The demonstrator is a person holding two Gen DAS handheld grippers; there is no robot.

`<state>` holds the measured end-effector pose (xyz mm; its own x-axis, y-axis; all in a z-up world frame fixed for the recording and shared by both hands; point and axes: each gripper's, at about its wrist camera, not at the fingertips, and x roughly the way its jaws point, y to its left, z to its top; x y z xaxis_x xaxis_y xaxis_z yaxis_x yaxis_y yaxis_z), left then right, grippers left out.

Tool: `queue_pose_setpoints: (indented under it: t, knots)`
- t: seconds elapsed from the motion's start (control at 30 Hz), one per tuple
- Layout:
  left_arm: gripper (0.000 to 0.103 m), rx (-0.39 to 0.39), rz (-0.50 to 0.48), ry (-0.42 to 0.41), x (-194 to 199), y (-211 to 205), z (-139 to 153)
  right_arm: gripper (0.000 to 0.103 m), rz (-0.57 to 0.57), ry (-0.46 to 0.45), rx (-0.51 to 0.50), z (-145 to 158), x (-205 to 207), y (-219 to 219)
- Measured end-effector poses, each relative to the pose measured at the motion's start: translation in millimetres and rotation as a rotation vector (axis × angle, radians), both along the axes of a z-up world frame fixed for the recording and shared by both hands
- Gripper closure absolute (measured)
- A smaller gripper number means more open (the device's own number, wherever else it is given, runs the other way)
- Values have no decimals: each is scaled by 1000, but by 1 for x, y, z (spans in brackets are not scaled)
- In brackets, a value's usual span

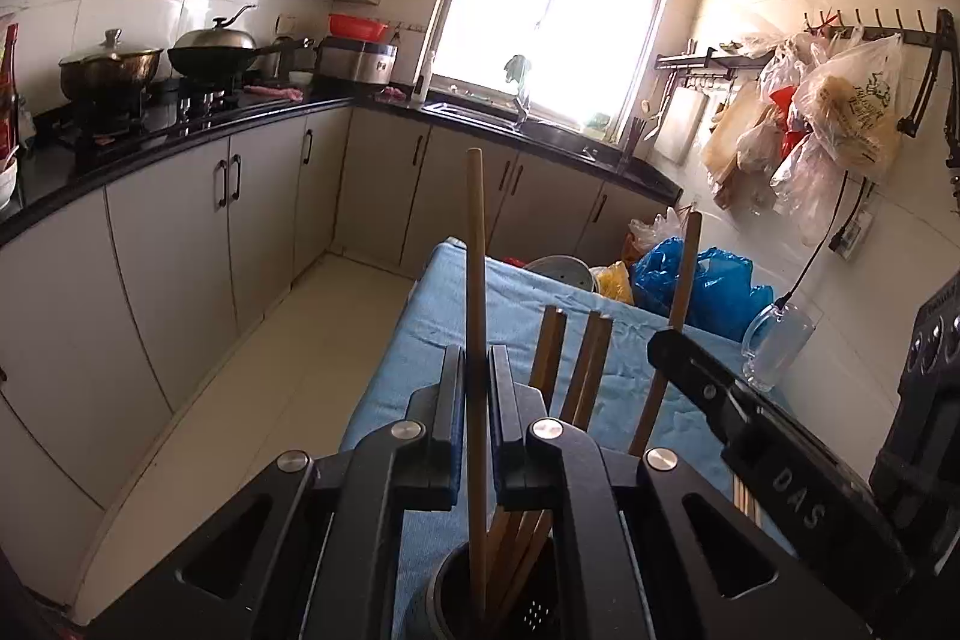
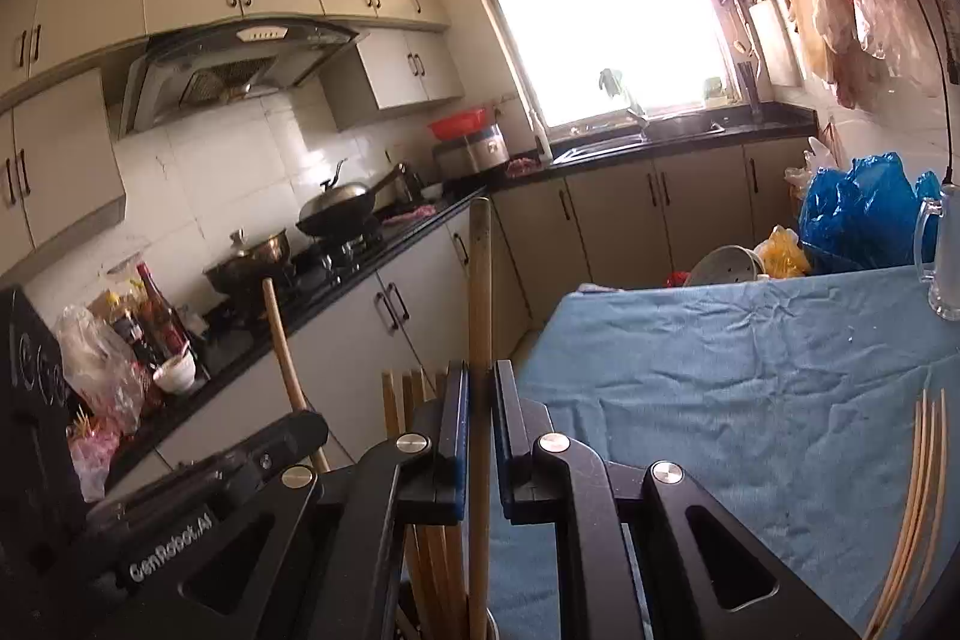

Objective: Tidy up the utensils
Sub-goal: 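Open both tools to drop the chopsticks into the black cup, then move both open tools back over the remaining chopsticks on the towel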

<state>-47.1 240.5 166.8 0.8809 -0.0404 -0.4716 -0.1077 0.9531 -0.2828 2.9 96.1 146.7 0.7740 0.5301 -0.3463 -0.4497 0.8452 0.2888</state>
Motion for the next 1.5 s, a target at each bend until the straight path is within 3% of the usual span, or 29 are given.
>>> queue_pose_setpoints:
  t: [0.2, 0.3, 0.37, 0.43, 0.53, 0.67, 0.93, 1.2, 1.5]
  knots:
    - [96, -11, 25, 14, -10, 3, -3, 93, 22, 10, -20, -4, -6, 1]
    - [94, -4, 41, 19, -17, 4, 1, 84, 17, 16, -15, -2, -8, -3]
    - [85, -2, 53, 14, -24, 3, 5, 72, 9, 12, -5, 1, -12, -9]
    - [75, 10, 69, -1, -35, 0, 11, 70, -3, 1, -6, 5, -18, -16]
    - [70, 45, 79, -22, -50, -10, 19, 62, -16, -5, -11, 8, -26, -30]
    - [63, 94, 57, -32, -68, -34, 27, 54, -57, 10, -24, 3, -36, -56]
    - [53, 181, -51, -28, -88, -99, 28, 53, -176, 90, -13, -17, -53, -133]
    - [52, 176, -174, 59, -78, -154, 11, 48, -322, 153, -41, -41, -69, -223]
    - [52, 159, -309, 245, -23, -218, -43, 48, -454, 342, 12, -92, -59, -321]
